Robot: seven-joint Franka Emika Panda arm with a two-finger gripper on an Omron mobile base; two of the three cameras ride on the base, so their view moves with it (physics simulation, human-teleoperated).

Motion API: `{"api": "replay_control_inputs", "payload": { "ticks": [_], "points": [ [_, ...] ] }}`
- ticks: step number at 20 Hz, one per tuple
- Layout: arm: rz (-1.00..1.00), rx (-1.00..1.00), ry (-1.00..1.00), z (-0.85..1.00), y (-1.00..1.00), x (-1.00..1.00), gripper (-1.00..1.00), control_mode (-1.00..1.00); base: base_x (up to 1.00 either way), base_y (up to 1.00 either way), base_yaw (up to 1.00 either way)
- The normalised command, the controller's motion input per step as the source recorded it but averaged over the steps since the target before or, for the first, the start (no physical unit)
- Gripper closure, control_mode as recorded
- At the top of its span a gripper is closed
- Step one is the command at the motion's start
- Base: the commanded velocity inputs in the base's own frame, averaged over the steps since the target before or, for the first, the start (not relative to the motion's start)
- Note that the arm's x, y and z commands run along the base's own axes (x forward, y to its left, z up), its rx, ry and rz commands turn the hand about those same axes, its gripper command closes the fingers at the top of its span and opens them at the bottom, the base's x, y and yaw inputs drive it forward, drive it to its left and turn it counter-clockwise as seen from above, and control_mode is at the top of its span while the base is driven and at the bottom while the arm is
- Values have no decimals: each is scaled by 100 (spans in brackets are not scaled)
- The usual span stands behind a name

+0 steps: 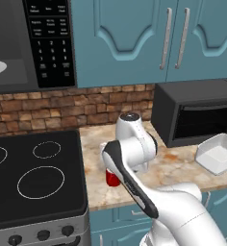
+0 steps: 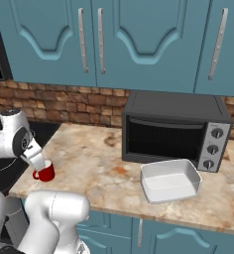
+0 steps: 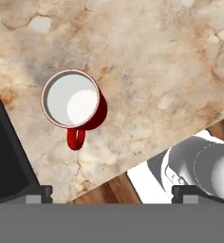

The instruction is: Pick the mug from the counter and place it inside the microwave. Then close the microwave.

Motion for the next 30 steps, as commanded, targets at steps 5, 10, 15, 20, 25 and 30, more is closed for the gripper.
{"api": "replay_control_inputs", "payload": {
  "ticks": [5, 10, 15, 20, 25, 30],
  "points": [
    [8, -2, 0, -11, 43, 13, -100, -100, 0, 0, 0],
    [9, 0, 0, -15, 4, 21, -100, -100, 0, 0, 0],
    [1, 0, 0, -29, 0, 11, -100, -100, 0, 0, 0],
    [0, 0, 0, -35, 0, 0, -100, -100, 0, 0, 0],
    [0, 0, 0, -37, 0, 0, -100, -100, 0, 0, 0],
    [0, 0, 0, -23, 0, 0, -100, -100, 0, 0, 0]
  ]
}}
